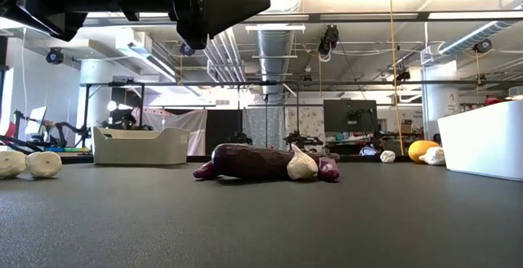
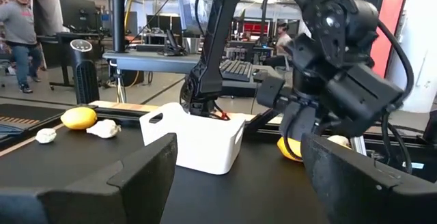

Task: Sort produce into baskets
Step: Move the middle right lemon to the center of the table

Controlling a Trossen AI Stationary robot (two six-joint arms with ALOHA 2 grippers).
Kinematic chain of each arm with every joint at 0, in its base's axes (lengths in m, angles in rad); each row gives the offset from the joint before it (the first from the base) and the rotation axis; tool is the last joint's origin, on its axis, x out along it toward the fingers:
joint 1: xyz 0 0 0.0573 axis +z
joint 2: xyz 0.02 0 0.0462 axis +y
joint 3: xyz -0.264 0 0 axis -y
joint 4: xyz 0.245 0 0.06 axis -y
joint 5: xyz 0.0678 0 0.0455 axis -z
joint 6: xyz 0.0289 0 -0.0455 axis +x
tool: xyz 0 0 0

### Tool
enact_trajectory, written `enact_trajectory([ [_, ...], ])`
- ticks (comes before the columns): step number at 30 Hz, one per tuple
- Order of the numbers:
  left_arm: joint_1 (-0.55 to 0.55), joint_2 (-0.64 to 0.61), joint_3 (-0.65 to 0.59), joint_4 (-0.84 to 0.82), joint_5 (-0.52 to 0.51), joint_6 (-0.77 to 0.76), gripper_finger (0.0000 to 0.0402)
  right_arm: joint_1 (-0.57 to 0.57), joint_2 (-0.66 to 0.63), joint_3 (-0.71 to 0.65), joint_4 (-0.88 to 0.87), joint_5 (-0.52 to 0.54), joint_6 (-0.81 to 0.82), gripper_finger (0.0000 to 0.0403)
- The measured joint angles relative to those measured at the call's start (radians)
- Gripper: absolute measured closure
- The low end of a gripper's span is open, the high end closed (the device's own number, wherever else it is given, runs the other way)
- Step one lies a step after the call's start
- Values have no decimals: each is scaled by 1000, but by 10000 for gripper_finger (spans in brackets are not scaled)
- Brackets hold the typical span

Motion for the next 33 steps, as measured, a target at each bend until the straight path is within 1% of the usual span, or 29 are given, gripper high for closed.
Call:
enact_trajectory([
  [2,0,0,0,-4,0,1,107,10,17,1,1,17,-41,126],
  [5,0,0,0,-6,-1,3,107,22,33,1,1,29,-98,86],
  [8,0,0,0,-6,-2,3,107,30,42,-5,10,49,-124,60],
  [12,0,0,0,-7,-2,4,107,29,58,-13,32,108,-128,39],
  [16,0,0,0,-7,-2,4,107,27,72,-19,32,138,-163,35],
  [25,0,-1,0,-10,-2,4,107,27,119,-41,81,134,-231,34],
  [28,0,-1,0,-15,-2,4,107,27,134,-41,117,179,-242,35],
  [30,0,-1,0,-15,-2,4,107,27,137,-43,109,195,-242,38],
  [33,0,-1,0,-15,-2,4,107,26,136,-42,131,209,-242,60],
])
